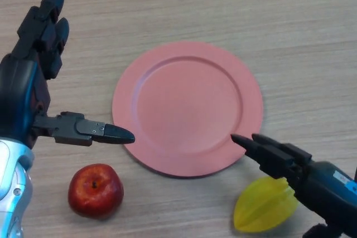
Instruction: Pick up the yellow starfruit and place it on the plate
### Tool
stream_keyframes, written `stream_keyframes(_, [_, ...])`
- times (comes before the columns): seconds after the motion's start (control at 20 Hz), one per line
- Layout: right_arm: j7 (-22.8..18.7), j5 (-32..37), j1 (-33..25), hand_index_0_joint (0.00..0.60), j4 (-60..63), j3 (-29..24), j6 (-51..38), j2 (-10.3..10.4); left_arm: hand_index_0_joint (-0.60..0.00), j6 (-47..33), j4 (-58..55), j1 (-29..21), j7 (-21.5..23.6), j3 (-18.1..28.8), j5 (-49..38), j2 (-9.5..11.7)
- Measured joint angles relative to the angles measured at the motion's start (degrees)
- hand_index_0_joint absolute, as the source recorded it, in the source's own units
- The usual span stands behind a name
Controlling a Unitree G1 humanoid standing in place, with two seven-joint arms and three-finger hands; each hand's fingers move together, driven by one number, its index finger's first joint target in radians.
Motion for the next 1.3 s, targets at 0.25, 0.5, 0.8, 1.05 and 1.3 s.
stream_keyframes(0.25, [-4.1, 0.0, -1.0, 0.5, 3.8, 1.2, -0.5, 0.0, 0.0, 0.0, 0.0, 0.7, 0.0, 0.0, -0.1, 0.0])
stream_keyframes(0.5, [-10.2, -4.2, -3.9, 0.6, 10.7, 2.1, -3.7, -0.3, 0.0, 0.0, -0.3, 0.6, 0.0, 0.0, 0.2, 0.0])
stream_keyframes(0.8, [-12.7, -4.5, -4.8, 0.6, 13.5, 2.3, -6.3, -0.7, 0.0, 0.0, -0.4, 1.8, 0.0, 0.0, 0.2, -0.1])
stream_keyframes(1.05, [-12.7, -6.8, -5.4, 0.6, 10.4, 2.2, -6.2, -1.1, 0.0, 0.0, -2.2, 2.3, -0.2, 0.4, 0.1, -0.1])
stream_keyframes(1.3, [-12.7, -5.9, -8.0, 0.6, 4.7, 2.1, -5.3, -1.0, 0.0, 0.0, -2.0, 2.3, -0.2, 0.5, -0.2, -0.1])
